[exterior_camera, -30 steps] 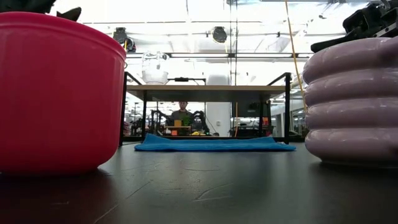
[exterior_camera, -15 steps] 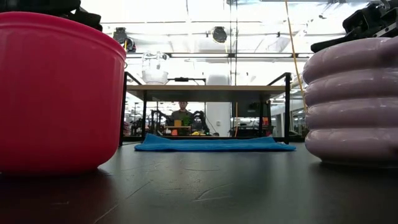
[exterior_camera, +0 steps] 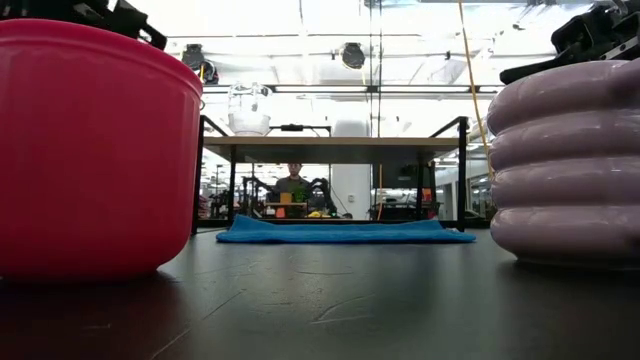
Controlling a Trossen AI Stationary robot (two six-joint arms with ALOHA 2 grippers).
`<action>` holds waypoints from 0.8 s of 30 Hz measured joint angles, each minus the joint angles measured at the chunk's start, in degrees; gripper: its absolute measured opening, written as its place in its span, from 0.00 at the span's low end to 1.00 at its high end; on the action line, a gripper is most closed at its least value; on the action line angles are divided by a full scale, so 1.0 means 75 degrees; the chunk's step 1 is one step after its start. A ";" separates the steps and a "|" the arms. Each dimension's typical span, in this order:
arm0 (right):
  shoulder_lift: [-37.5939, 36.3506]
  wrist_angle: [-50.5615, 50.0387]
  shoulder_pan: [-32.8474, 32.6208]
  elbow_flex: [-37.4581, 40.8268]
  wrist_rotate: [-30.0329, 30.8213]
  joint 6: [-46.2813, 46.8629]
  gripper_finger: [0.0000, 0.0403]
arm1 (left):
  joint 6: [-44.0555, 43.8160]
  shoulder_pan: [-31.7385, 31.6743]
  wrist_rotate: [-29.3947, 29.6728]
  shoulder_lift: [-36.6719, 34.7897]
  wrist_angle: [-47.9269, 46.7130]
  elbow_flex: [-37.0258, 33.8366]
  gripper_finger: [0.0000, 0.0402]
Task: Stack small to large cups/mugs on shelf
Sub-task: Put the red mug on the shelf
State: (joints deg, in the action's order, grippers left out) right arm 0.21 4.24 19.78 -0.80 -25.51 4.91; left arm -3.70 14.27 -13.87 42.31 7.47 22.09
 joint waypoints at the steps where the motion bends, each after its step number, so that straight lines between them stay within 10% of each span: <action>1: 0.0000 -0.0001 -0.0001 0.0000 0.0000 0.0000 0.00 | -0.0027 0.0065 0.0101 0.0008 0.0224 0.0001 0.43; 12: 0.0006 0.0001 0.0002 0.0000 -0.0003 0.0000 0.00 | 0.0944 0.0811 0.0436 0.0010 0.1075 0.0009 0.43; 24: 0.0006 0.0001 -0.0001 0.0000 -0.0003 0.0003 0.00 | -0.0652 0.0818 0.1387 0.0620 0.0761 0.0006 0.43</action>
State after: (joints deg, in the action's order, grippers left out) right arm 0.25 4.25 19.77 -0.80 -25.54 4.93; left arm -8.59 20.40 -3.46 46.96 13.18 22.13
